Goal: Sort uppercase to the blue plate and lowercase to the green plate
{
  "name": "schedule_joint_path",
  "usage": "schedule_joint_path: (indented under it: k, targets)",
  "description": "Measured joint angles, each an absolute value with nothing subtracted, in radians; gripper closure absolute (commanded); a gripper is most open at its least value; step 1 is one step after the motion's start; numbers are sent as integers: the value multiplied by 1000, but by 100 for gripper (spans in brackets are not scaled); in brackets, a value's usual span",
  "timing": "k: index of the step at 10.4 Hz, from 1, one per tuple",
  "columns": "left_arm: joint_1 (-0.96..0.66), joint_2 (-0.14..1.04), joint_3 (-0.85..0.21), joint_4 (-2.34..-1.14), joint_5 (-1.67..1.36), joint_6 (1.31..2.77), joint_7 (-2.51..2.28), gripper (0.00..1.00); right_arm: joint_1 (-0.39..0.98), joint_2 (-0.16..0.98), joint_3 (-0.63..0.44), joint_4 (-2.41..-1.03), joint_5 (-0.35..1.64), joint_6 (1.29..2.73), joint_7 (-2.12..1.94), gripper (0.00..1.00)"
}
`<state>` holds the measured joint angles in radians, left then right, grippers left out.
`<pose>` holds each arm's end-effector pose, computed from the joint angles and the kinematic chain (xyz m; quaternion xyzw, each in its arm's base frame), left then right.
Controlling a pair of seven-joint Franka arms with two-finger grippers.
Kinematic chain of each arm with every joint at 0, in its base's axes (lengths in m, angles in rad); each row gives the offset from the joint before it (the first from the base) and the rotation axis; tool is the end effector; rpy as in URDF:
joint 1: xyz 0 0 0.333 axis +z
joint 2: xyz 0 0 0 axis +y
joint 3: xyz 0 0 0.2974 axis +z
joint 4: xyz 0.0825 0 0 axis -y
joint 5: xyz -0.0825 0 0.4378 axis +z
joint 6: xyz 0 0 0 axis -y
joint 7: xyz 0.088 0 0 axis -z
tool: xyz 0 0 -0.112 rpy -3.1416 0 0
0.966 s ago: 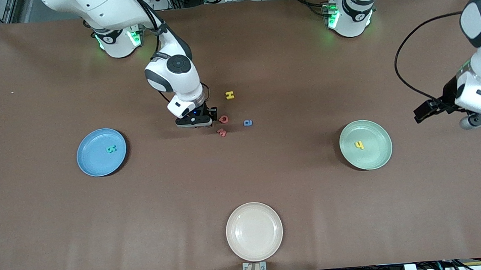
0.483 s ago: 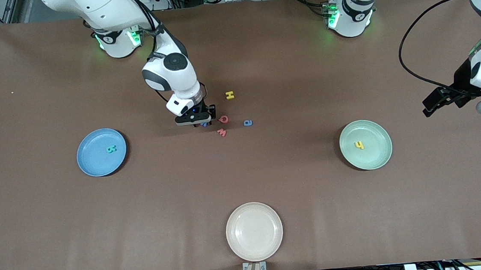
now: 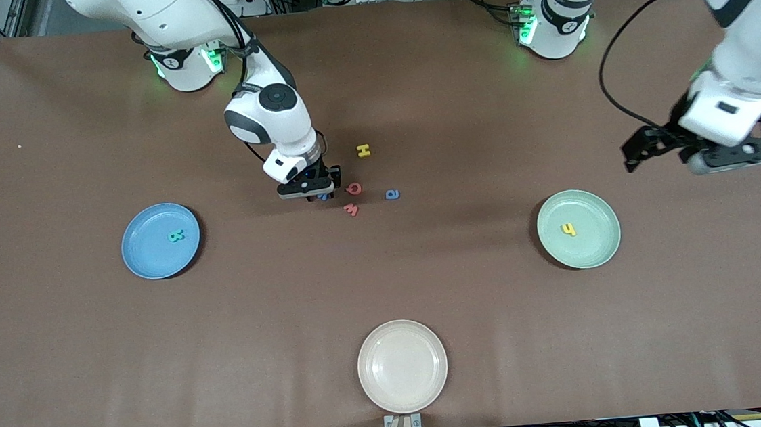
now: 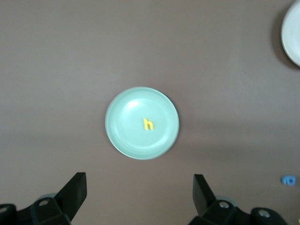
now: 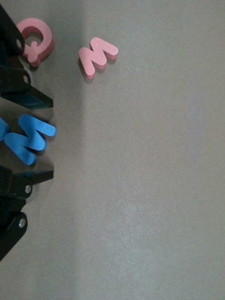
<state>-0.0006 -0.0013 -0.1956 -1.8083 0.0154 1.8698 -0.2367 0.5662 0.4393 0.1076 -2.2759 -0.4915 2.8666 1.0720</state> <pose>0.6102 -0.1201 0.5020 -0.9993 -0.0182 -0.0323 0.0006 0.4157 0.3708 0.1051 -0.9946 -0.0255 -0.0986 0.0208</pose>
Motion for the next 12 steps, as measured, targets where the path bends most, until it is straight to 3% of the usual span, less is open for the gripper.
schedule_joint_path:
  k: [3,6,12]
  targets:
    - [-14,102,-286,-1813,16,1866,-270,0,566,439,106,-2277,-492,2867,1072,49]
    - [-61,223,-295,-1810,16,1874,-377,0,566,439,106,-2278,-494,2867,1072,53]
    - [-113,355,-295,-1804,20,1882,-546,0,567,439,106,-2278,-497,2868,1072,54]
